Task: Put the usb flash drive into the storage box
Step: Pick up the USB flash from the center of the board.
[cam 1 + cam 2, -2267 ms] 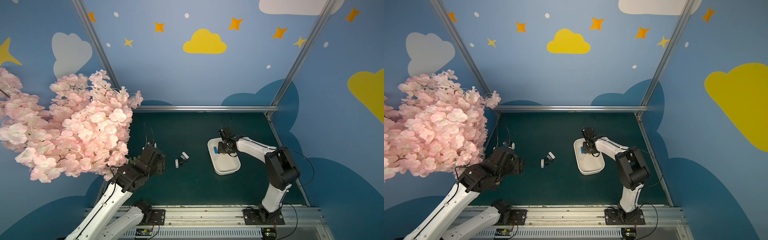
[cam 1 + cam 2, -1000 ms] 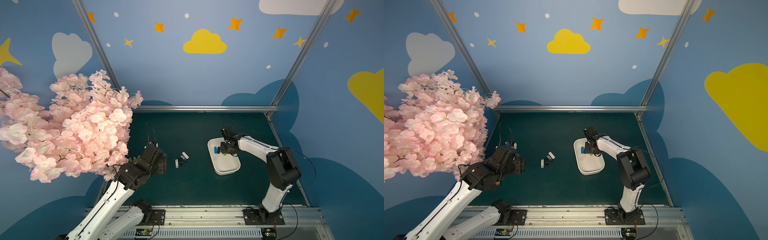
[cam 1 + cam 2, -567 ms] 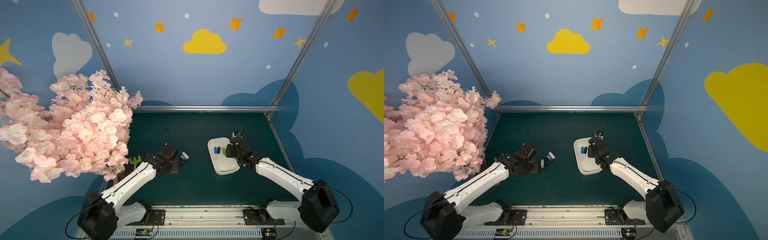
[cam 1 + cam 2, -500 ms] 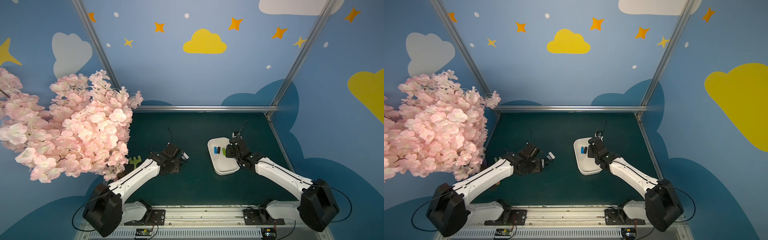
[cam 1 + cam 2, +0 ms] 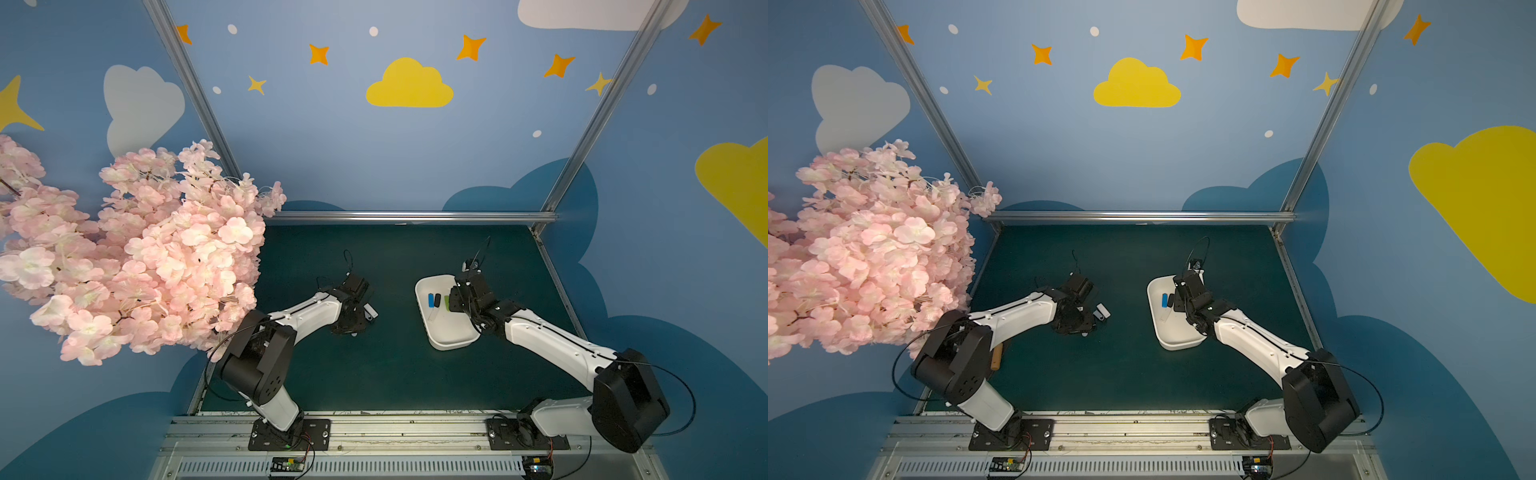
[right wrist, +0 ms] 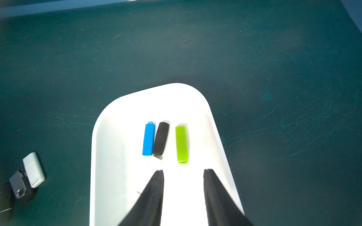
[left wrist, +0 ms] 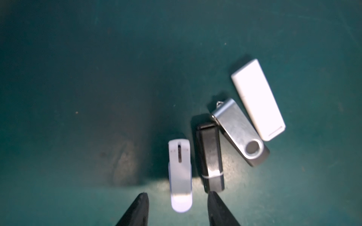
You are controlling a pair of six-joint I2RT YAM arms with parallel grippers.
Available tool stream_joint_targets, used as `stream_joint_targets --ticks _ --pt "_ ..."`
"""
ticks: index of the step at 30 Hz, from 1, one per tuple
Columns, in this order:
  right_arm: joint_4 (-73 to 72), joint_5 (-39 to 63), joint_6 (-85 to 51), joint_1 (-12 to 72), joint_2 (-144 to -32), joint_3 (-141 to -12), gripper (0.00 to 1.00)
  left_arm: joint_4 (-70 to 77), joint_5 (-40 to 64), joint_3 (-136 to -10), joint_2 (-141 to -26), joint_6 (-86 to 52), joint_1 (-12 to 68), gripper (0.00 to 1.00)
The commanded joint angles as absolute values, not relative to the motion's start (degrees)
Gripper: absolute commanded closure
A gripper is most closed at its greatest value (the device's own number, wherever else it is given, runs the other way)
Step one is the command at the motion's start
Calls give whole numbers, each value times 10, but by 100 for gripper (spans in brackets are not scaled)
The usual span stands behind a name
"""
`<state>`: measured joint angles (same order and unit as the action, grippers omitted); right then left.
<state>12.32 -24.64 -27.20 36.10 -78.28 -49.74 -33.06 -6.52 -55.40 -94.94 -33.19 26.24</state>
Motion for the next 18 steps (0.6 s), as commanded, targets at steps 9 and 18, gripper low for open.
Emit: stream_joint_targets --ticks 9,18 --pt "150 -258 -275 360 -808 -530 62 -326 -69 -557 -973 -314 252 55" --pt "152 -258 -275 360 -813 -532 62 -329 -61 -575 -1011 -307 251 62"
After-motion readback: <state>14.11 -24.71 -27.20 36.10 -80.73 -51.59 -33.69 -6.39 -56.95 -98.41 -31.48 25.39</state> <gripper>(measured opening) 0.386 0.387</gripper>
